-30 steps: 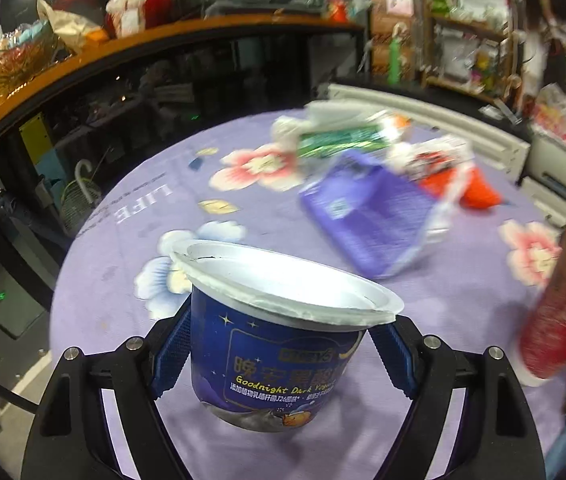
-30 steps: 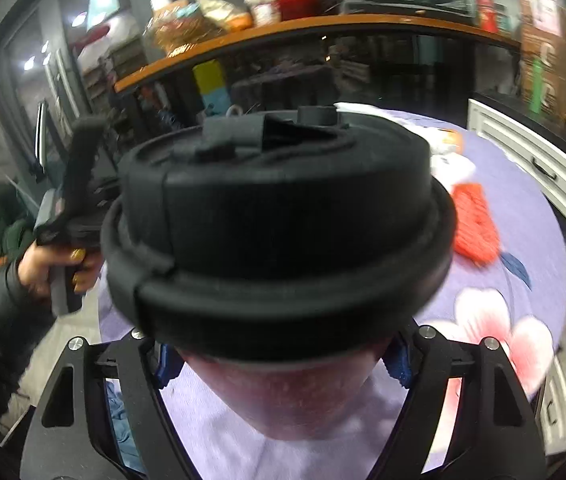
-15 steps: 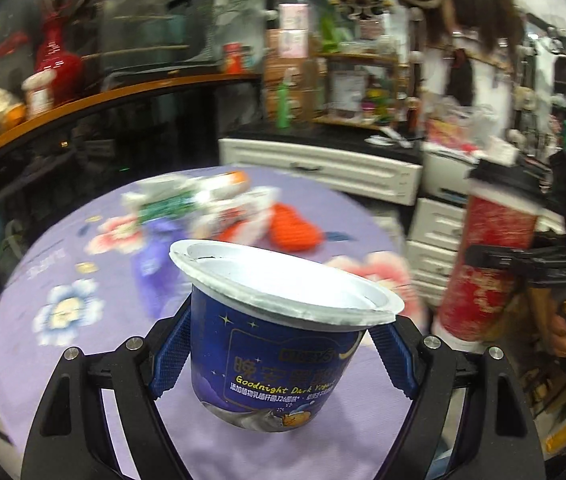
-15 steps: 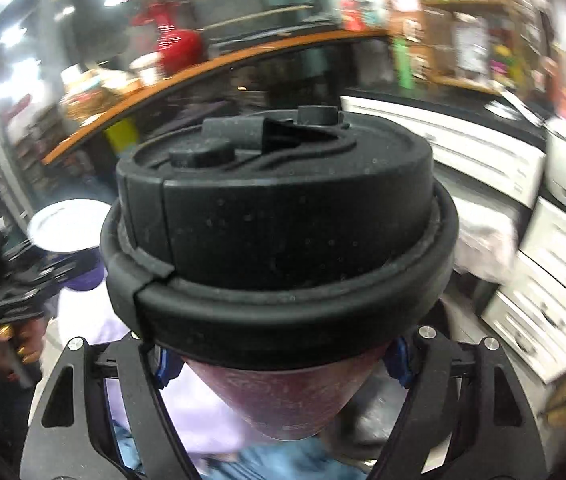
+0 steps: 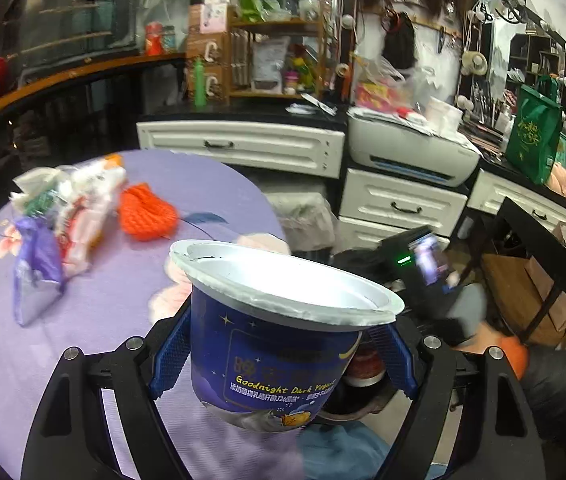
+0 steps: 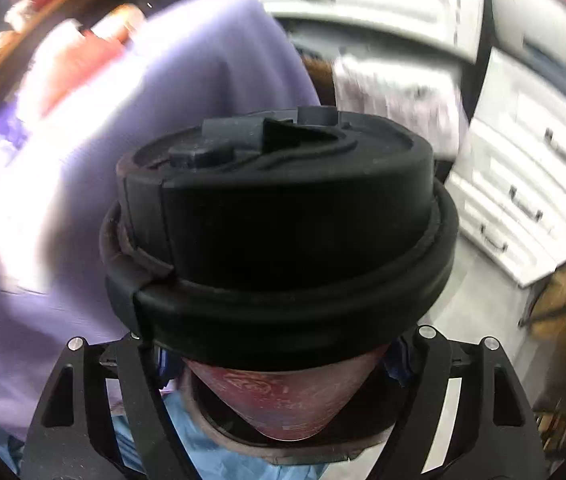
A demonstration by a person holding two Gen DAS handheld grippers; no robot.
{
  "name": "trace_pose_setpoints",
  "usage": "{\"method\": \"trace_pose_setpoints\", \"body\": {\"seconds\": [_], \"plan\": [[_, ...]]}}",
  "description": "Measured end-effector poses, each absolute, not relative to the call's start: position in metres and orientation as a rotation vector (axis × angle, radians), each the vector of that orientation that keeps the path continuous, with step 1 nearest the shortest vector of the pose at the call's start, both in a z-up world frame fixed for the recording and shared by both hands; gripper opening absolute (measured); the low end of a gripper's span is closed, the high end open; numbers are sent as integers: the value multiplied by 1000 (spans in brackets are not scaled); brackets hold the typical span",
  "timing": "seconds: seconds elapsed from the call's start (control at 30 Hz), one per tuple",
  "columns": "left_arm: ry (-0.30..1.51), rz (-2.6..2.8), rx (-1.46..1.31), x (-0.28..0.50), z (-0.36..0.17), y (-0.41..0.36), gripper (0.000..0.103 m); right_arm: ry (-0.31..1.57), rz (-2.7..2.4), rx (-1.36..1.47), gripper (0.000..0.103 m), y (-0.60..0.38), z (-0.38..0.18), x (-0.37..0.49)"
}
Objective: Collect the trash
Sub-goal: 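Carry the red cup to the bin and open the right tool to drop it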
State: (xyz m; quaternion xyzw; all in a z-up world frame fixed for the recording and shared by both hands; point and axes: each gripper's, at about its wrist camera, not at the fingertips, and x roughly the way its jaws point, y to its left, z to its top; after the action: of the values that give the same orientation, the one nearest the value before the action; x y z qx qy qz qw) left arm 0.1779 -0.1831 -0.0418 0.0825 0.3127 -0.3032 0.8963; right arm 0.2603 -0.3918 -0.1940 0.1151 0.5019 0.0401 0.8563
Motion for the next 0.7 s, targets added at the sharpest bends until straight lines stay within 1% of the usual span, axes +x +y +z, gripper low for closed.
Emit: {"method": "trace_pose_setpoints", "body": {"seconds": [0.2, 0.33, 0.37, 0.57, 0.7], "plan": [[683, -665, 177, 177, -56, -201, 79, 1155, 73, 213, 78, -393, -245, 275], [700, -685, 196, 175, -65, -212, 79, 1207, 42, 181, 87, -392, -261, 279], [704, -688, 200, 176, -67, -214, 79, 1216, 40, 182, 87, -394, -263, 279], [723, -700, 220, 174, -77, -225, 79, 1166, 25, 228, 87, -406, -252, 269], [737, -710, 244, 174, -88, -238, 79, 1085, -8, 216, 87, -424, -224, 259]]}}
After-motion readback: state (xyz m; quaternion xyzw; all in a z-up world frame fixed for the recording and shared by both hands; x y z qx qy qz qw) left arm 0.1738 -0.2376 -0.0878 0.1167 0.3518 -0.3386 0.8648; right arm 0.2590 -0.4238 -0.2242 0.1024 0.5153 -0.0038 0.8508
